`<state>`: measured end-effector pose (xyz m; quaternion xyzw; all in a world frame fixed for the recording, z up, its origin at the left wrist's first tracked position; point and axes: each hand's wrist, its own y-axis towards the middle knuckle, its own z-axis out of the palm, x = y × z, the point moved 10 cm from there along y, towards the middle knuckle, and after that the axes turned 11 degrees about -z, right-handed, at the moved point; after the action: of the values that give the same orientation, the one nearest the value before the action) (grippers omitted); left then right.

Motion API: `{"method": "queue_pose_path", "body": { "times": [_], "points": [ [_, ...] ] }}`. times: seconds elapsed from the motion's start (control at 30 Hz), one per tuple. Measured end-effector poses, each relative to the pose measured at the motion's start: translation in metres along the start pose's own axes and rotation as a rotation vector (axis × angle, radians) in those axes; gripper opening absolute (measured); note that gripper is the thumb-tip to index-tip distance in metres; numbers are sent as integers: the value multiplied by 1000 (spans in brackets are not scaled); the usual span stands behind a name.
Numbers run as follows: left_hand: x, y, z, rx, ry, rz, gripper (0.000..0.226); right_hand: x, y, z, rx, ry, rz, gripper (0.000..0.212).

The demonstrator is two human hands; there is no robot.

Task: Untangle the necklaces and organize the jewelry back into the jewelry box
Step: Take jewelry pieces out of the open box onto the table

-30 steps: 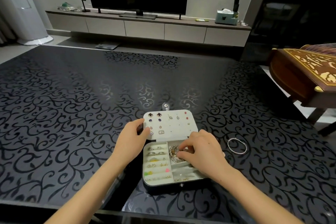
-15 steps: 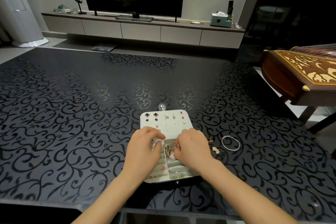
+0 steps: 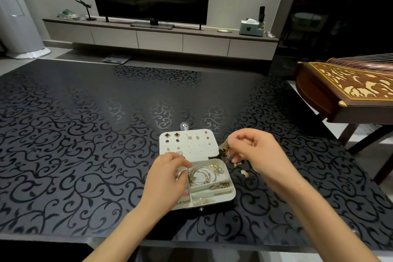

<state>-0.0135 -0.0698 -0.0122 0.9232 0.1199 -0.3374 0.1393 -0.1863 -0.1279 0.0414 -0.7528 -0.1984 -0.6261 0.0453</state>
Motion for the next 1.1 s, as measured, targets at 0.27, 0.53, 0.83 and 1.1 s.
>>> {"method": "queue_pose_path", "body": {
  "times": [0.27,0.53,0.83,1.1],
  "points": [
    [-21,-4,21,126,84,160,23,-23,-28,-34,172,-328,88,10],
    [-34,-10,35,144,148,222,12,-85,-43,-41,242,-807,148,8],
    [-30,-14,51,221,256,178,42,-31,-36,9,173,-1133,-156,35],
    [-26,-22,52,289,93,179,65,-47,-31,17,171,-1326,79,43]
  ]
}}
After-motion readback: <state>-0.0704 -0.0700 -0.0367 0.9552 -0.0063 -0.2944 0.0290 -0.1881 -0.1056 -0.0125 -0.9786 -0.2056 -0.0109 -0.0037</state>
